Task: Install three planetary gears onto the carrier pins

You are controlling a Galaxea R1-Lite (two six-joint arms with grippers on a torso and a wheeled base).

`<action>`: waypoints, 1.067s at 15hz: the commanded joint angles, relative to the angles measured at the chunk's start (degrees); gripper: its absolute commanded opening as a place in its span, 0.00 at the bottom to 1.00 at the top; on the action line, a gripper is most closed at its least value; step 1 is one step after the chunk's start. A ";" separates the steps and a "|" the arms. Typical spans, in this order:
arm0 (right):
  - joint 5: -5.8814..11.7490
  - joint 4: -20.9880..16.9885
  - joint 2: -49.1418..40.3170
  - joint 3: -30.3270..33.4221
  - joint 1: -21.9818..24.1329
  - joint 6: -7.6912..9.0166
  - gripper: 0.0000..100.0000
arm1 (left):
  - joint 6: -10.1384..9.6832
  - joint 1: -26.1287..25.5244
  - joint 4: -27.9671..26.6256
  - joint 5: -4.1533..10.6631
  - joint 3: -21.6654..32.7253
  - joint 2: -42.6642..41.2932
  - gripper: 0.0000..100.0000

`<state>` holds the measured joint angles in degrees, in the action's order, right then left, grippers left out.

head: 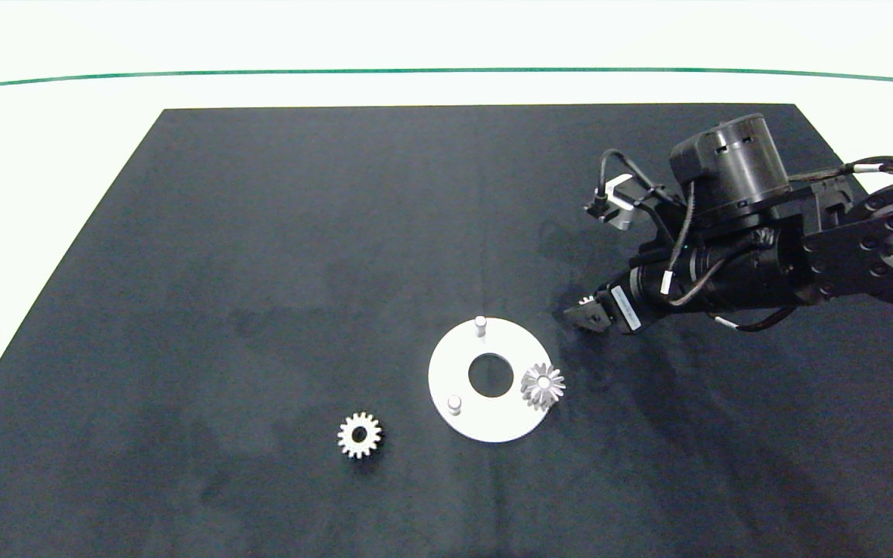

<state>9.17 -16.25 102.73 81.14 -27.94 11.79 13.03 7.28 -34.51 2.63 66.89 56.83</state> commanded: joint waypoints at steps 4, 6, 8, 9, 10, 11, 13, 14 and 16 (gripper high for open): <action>-0.11 -0.10 2.30 -0.28 -0.10 -0.36 1.00 | 0.24 0.02 -0.21 -0.17 -0.09 -0.41 1.00; -0.11 -0.10 2.56 -0.28 -0.10 -0.45 0.99 | 0.24 0.02 -0.21 -0.17 -0.18 -0.41 1.00; -0.11 -0.10 2.47 -0.81 -0.10 -0.45 0.96 | 0.33 0.02 -0.12 -0.17 -0.09 -0.41 1.00; -0.11 -0.01 2.56 -0.90 -0.10 -0.45 0.93 | 0.33 0.02 -0.21 -0.26 -0.09 -0.41 1.00; -0.11 -0.01 2.56 -0.98 -0.01 -0.54 0.91 | 0.24 0.02 -0.21 -0.26 -0.09 -0.49 1.00; -0.11 -0.01 2.56 -0.98 -0.01 -0.71 0.90 | 0.33 0.02 -0.21 -0.26 -0.09 -0.49 1.00; -0.20 0.08 2.56 -1.16 -0.01 -1.51 0.85 | 0.24 0.02 -0.12 -0.26 -0.09 -0.49 1.00; -0.20 0.17 2.56 -1.16 -0.01 -1.51 0.84 | 0.24 0.02 -0.21 -0.26 -0.09 -0.49 1.00; -0.38 0.17 2.56 -1.25 0.08 -1.51 0.79 | 0.24 0.02 -0.12 -0.26 -0.18 -0.49 1.00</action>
<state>8.68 -15.98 105.34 79.91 -27.86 10.19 13.23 7.28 -34.47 2.32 66.78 56.36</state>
